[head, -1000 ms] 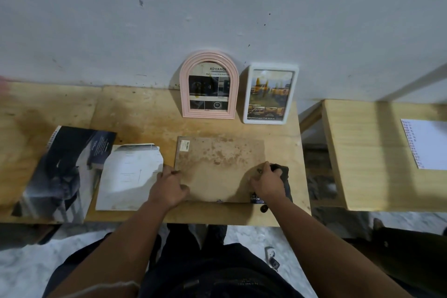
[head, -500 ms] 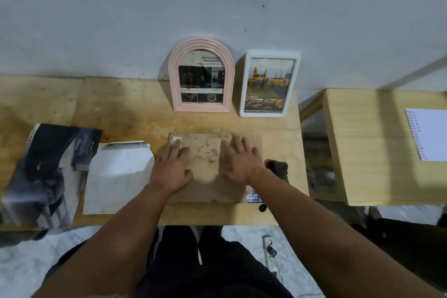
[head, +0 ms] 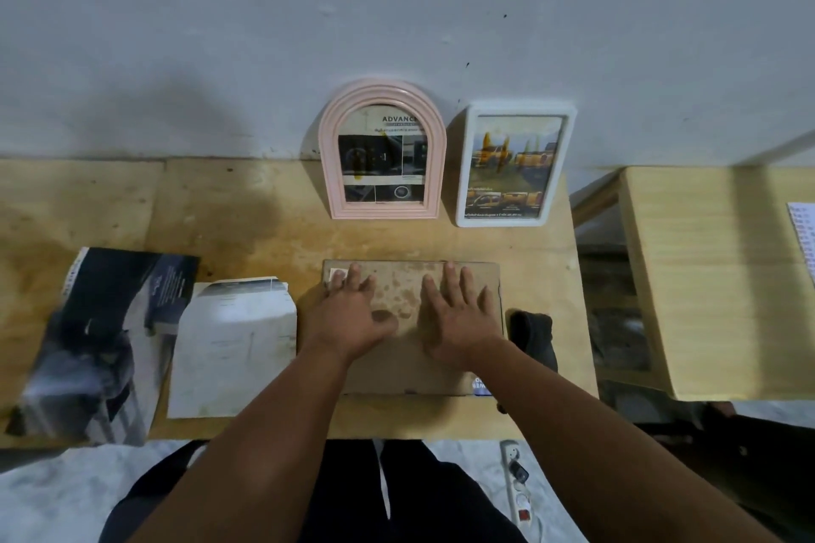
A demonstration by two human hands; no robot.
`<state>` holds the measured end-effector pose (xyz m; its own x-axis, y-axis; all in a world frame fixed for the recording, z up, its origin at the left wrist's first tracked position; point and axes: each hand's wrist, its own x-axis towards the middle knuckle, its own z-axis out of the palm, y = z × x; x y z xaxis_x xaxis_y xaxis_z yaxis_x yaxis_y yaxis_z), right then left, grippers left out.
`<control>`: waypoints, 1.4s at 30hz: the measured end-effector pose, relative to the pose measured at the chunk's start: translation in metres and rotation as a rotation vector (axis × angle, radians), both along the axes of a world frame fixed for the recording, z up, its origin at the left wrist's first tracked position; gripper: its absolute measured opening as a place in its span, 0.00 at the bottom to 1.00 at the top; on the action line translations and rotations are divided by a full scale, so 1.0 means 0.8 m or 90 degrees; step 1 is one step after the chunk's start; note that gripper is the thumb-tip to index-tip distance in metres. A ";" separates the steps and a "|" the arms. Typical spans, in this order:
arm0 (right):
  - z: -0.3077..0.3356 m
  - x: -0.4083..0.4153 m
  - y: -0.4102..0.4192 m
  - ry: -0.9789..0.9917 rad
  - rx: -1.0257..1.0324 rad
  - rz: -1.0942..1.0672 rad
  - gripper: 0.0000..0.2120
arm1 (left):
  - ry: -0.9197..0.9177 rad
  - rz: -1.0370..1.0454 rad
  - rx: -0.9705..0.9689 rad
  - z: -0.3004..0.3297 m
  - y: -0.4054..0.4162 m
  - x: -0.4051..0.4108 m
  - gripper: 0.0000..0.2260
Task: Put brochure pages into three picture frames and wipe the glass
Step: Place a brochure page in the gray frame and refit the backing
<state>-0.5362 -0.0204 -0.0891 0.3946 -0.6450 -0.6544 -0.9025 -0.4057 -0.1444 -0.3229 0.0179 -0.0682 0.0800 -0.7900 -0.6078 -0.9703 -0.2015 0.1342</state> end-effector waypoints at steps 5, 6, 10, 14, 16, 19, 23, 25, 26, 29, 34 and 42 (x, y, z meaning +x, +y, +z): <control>0.012 -0.003 0.002 -0.021 -0.042 -0.014 0.50 | -0.032 -0.036 0.041 0.011 -0.013 -0.001 0.42; 0.013 -0.005 0.005 -0.019 -0.050 -0.040 0.52 | -0.039 -0.042 0.043 0.011 -0.015 -0.002 0.42; 0.005 -0.012 0.011 0.004 -0.049 -0.095 0.56 | -0.045 -0.042 0.050 0.013 -0.017 -0.004 0.42; 0.008 -0.003 0.007 0.044 -0.040 -0.077 0.57 | -0.048 -0.041 0.051 0.013 -0.015 -0.009 0.39; 0.012 0.000 0.006 0.060 -0.036 -0.068 0.56 | -0.061 -0.044 0.025 0.015 -0.012 -0.018 0.37; 0.018 0.000 0.005 0.059 -0.024 -0.068 0.54 | -0.046 -0.104 -0.063 0.015 -0.004 -0.032 0.34; 0.017 0.002 0.010 0.044 -0.047 -0.039 0.50 | 0.001 -0.179 -0.057 -0.007 0.007 -0.038 0.37; 0.007 0.002 0.011 0.025 -0.056 0.009 0.47 | 0.002 -0.173 -0.057 -0.017 0.011 -0.037 0.38; 0.004 0.001 0.010 0.020 -0.048 0.027 0.46 | 0.003 -0.170 -0.062 -0.019 0.012 -0.036 0.37; 0.002 0.001 0.002 0.042 -0.014 0.046 0.45 | -0.007 -0.169 -0.081 -0.019 0.009 -0.034 0.35; 0.014 0.014 -0.010 0.052 0.018 0.023 0.47 | 0.001 -0.175 -0.080 -0.002 -0.012 -0.035 0.29; 0.031 -0.028 0.034 -0.067 -0.035 -0.054 0.52 | 0.020 -0.158 -0.023 -0.006 0.025 0.007 0.35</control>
<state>-0.5590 0.0070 -0.0645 0.4016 -0.7123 -0.5756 -0.9150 -0.3386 -0.2194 -0.3169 0.0377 -0.0734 -0.1373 -0.8047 -0.5776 -0.9847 0.0479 0.1674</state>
